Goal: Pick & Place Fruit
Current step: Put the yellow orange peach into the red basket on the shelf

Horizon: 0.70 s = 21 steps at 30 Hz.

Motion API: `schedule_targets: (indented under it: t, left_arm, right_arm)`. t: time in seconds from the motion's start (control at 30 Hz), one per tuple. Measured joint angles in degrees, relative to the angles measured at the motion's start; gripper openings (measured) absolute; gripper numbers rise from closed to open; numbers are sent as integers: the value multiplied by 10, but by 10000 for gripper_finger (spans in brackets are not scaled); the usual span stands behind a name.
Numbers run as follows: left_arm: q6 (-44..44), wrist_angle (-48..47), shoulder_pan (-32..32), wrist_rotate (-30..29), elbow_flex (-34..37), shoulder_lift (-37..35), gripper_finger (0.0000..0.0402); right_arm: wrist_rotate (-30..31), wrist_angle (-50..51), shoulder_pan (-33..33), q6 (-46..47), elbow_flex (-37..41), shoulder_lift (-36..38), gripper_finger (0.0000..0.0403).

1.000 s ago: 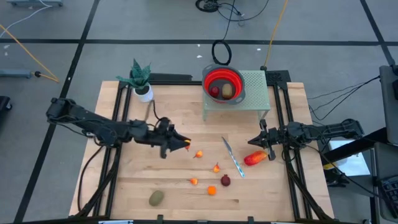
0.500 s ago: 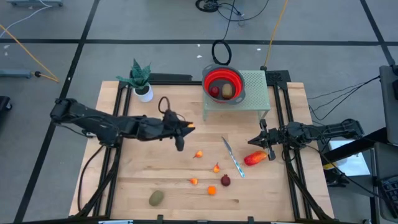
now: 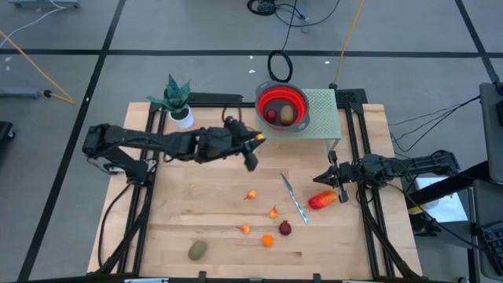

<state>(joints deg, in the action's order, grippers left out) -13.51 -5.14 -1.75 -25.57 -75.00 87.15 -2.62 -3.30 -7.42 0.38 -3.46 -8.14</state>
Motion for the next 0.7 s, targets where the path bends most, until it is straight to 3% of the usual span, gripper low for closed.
schedule_targets:
  t: [0.37,0.7]
  left_arm:
    - [50,25,47,0,-130,119,88]
    - [55,23,113,2,-199,187,88]
  right_arm:
    - [-1,1,0,0,0,-1,0]
    - [-2,1,0,0,0,0,0]
